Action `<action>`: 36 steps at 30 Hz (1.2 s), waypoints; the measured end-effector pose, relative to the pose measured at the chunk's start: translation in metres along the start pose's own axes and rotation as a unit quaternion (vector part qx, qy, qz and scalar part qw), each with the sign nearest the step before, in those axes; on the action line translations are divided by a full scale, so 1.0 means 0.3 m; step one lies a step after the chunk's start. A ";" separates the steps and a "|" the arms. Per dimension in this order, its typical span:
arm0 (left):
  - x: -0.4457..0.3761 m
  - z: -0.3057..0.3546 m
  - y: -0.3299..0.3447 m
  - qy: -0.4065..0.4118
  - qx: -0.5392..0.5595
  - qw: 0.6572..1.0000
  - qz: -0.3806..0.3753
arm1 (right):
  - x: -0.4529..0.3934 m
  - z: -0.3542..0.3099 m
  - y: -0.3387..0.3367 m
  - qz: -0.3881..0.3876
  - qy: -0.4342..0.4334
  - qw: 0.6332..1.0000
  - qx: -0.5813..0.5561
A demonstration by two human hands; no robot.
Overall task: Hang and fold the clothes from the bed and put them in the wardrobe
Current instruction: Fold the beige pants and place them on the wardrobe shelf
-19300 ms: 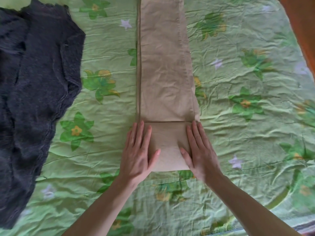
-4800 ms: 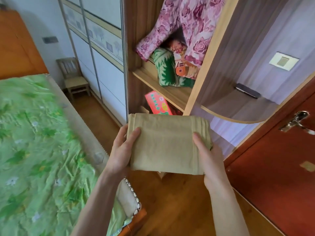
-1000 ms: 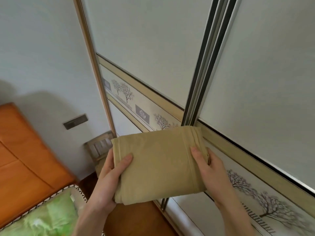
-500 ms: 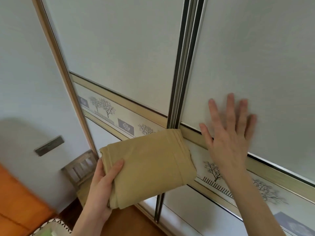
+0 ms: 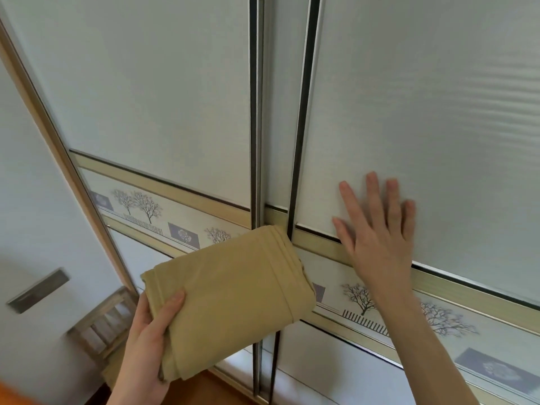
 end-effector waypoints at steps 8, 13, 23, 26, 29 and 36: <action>0.015 -0.031 0.053 0.021 -0.065 0.997 -0.023 | 0.067 0.180 -0.073 0.002 0.002 1.000 -0.004; 0.015 -0.084 0.122 0.025 -0.080 0.996 -0.045 | 0.104 0.291 -0.138 0.002 -0.003 1.000 0.011; 0.041 -0.153 0.282 0.019 -0.088 0.994 -0.064 | 0.083 0.373 -0.218 0.023 0.056 0.998 0.018; 0.047 -0.168 0.337 0.015 -0.083 0.993 -0.082 | 0.094 0.423 -0.206 0.002 0.075 0.997 0.036; 0.046 -0.184 0.383 0.001 -0.088 0.992 -0.087 | 0.122 0.484 -0.213 -0.002 0.079 0.996 0.046; 0.055 -0.205 0.490 -0.023 -0.085 0.988 -0.123 | 0.177 0.616 -0.230 0.003 0.086 0.994 0.063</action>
Point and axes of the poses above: each hand's wrist, its own x-axis away from the middle knuckle, its own y-axis out of the palm, z = x × y, the point moved 4 cm from there along -x, towards the middle knuckle
